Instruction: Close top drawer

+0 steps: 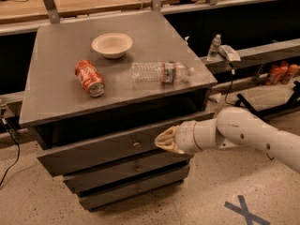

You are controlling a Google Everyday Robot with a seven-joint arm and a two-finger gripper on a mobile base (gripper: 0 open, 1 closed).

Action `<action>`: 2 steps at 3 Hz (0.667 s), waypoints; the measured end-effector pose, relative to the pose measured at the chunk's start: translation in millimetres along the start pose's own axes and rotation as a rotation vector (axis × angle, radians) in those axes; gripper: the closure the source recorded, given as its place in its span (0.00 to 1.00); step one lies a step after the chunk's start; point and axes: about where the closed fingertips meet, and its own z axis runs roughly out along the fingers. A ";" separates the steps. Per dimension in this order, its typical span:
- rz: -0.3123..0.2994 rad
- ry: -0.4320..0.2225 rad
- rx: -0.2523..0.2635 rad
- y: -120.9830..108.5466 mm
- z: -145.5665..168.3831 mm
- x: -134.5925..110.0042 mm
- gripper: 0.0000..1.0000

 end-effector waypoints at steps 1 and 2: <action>-0.003 0.016 0.015 -13.6 11.2 3.2 1.00; 0.014 0.040 0.027 -37.1 31.8 8.9 1.00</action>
Offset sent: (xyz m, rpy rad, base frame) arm 0.0524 0.0093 -0.0162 -0.0404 -0.0110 -0.0515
